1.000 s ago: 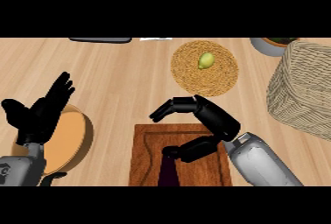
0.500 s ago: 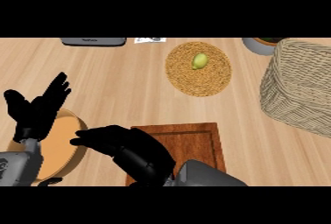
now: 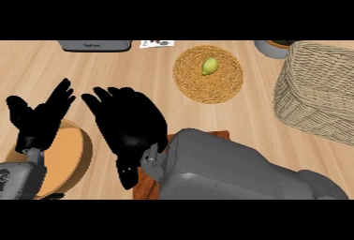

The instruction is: Pick the eggplant from the cutting board and place it in the basket

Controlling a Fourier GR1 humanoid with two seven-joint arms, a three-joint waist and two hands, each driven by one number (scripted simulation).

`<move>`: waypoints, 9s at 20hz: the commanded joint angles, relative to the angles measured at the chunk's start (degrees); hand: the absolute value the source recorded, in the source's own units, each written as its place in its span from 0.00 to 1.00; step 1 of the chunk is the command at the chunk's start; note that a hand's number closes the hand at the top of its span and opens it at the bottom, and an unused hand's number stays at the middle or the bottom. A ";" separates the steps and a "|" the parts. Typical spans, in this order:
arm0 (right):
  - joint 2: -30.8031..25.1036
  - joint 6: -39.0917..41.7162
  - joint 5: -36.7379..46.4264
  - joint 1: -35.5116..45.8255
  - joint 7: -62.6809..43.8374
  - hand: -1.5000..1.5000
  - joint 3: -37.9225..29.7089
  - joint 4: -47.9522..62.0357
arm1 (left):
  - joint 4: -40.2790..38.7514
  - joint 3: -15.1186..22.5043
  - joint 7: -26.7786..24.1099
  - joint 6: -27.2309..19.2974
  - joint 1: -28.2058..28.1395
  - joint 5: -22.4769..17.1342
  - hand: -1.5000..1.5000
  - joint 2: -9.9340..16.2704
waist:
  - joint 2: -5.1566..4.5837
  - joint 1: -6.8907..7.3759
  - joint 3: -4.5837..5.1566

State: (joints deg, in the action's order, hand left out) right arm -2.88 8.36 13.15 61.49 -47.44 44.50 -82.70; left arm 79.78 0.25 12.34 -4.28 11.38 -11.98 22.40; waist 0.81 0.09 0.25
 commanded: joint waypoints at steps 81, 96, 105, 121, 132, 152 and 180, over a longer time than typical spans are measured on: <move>2.86 11.94 28.27 -45.13 30.62 0.00 -5.67 5.58 | 0.82 -9.97 -0.11 9.75 -1.54 7.50 0.50 -6.63 | -0.82 0.11 -0.25; 2.85 9.81 32.73 -41.89 36.08 1.00 0.35 12.92 | -0.34 -10.47 -0.55 9.06 -0.41 9.17 0.50 -7.68 | -0.82 0.17 -0.25; -3.16 -9.44 41.62 -65.21 20.69 1.00 -0.70 -6.55 | 1.22 -10.88 1.58 7.23 0.15 8.78 0.50 -8.39 | -0.24 -1.99 -0.27; -7.20 -25.24 48.12 -86.06 21.53 1.00 7.09 -50.20 | 0.39 -9.54 -0.58 7.22 -0.98 11.24 0.50 -8.49 | -0.48 -1.52 -0.17; 2.68 -3.52 53.56 -65.26 0.93 1.00 -3.82 -61.27 | -1.92 -10.57 -0.48 8.72 1.25 9.77 0.50 -8.02 | -1.04 -0.02 -0.09; -9.13 4.82 33.54 -36.30 7.68 1.00 -56.95 -37.87 | 2.20 -9.76 2.44 7.18 0.02 10.58 0.50 -9.62 | -0.87 -0.11 -0.29; -21.55 -14.02 18.09 -34.63 42.18 0.00 -72.96 7.19 | -0.17 -12.70 1.21 10.35 0.85 9.87 0.50 -6.74 | -0.87 0.12 -0.26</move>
State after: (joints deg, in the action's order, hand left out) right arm -22.11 -6.18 35.12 25.44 -9.96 -27.51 -79.95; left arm 80.47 -11.31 13.01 5.20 11.52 -1.82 14.05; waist -0.07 0.23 -0.02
